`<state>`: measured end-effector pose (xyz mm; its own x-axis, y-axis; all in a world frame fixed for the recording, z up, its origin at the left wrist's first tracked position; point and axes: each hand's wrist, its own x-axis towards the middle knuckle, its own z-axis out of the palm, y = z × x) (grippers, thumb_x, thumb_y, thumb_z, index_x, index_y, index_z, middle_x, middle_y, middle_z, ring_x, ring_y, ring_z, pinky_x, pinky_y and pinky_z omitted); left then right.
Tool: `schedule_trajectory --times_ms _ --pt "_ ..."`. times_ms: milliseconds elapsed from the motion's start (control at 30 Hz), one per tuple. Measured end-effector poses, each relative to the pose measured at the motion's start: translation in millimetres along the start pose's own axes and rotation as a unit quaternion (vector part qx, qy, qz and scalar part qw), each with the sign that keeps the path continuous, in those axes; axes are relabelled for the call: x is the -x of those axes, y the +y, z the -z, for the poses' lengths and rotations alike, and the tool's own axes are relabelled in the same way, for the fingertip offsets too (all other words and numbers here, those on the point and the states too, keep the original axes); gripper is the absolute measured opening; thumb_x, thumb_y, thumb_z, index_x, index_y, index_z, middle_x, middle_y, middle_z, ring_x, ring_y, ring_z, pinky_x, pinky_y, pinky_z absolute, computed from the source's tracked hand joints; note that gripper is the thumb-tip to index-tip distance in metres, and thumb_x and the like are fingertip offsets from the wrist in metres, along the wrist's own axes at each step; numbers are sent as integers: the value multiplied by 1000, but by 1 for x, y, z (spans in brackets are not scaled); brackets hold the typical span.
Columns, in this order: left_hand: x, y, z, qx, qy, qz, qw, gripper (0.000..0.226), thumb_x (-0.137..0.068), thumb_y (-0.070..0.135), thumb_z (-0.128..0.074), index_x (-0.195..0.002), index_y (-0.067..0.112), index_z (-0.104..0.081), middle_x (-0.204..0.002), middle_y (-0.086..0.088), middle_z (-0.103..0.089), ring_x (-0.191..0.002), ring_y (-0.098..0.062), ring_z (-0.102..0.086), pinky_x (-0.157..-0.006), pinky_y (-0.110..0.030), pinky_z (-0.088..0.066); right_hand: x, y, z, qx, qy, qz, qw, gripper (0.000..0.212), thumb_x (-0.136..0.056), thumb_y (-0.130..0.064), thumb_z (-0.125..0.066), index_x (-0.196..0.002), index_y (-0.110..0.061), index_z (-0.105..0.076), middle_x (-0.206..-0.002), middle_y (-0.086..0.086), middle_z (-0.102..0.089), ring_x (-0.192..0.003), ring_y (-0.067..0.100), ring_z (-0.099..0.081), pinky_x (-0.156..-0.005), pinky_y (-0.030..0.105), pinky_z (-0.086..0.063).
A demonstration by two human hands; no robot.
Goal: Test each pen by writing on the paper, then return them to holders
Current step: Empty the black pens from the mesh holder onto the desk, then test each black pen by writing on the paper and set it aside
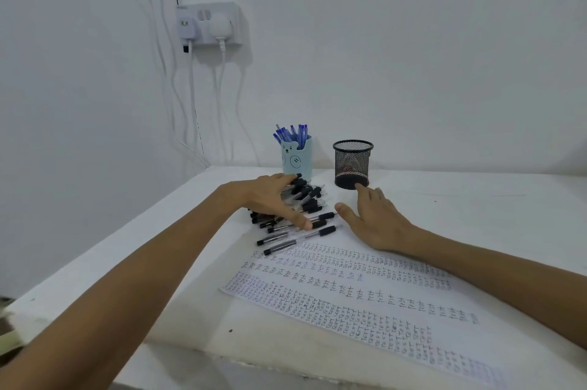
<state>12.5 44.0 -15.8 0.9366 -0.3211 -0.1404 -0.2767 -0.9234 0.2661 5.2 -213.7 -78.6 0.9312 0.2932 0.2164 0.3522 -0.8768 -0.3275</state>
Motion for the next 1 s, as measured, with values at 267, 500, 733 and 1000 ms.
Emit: schedule_trajectory --times_ms 267,500,733,1000 --pt "-5 -27 -7 -10 29 25 999 140 -50 106 -53 -165 35 -14 -171 3 -20 -154 -25 -27 -126 -52 -26 18 -17 17 -69 94 297 948 41 -93 -28 -59 -134 -24 -51 -139 -9 -46 -132 9 -40 -106 29 -41" --pt "-3 -26 -7 32 65 2 997 115 -70 98 -41 -164 35 -22 -168 2 -32 -150 -22 -35 -124 -47 -28 15 -24 19 12 58 404 913 20 -97 -41 -64 -110 -28 -71 -134 -3 -51 -127 12 -42 -97 28 -47" --pt "-8 -35 -11 80 104 42 990 101 -82 93 -20 -163 34 -26 -166 3 -38 -149 -23 -39 -125 -49 -26 9 -17 17 70 94 400 909 23 -105 -38 -52 -114 -22 -67 -121 -6 -58 -115 14 -46 -93 31 -47" --pt "-7 -29 -9 85 99 11 991 104 -81 95 -32 -164 33 -21 -170 3 -29 -153 -22 -34 -126 -45 -26 11 -16 22 46 121 381 915 29 -106 -31 -42 -116 -12 -63 -111 -4 -63 -104 12 -50 -88 25 -46"
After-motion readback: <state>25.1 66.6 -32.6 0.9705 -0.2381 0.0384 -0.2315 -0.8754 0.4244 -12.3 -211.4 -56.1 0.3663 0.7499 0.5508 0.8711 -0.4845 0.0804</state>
